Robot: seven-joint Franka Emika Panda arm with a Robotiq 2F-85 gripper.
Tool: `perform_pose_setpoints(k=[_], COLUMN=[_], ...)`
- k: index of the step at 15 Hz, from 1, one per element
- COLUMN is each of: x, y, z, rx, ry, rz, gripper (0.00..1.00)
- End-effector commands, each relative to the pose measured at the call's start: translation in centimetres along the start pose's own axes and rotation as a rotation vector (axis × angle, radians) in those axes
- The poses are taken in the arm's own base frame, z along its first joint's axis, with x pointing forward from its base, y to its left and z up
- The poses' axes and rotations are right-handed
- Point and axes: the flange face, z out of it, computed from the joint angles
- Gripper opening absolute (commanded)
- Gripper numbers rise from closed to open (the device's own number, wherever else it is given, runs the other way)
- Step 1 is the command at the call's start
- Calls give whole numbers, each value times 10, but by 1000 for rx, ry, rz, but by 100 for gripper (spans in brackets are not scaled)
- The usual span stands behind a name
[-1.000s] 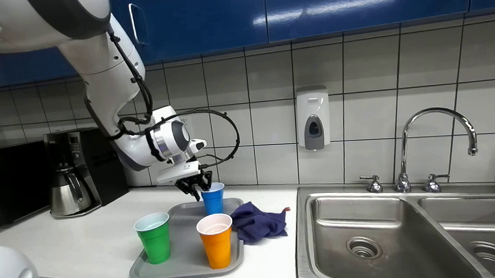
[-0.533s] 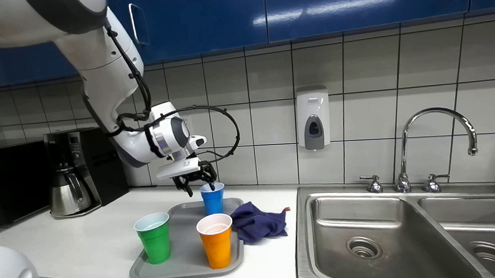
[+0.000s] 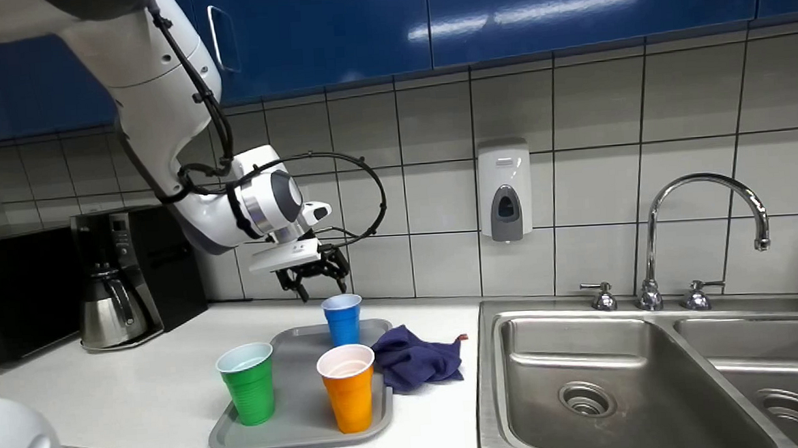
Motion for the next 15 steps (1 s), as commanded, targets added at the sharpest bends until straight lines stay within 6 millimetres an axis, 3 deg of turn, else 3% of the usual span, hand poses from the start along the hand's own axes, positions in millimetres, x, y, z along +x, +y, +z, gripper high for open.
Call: perform_pose_setpoints(k=[1, 15], x=[-20, -100], y=[7, 13], z=[-22, -77], rx=[12, 75], ry=[11, 28], rz=[-5, -86], gripper=[100, 100])
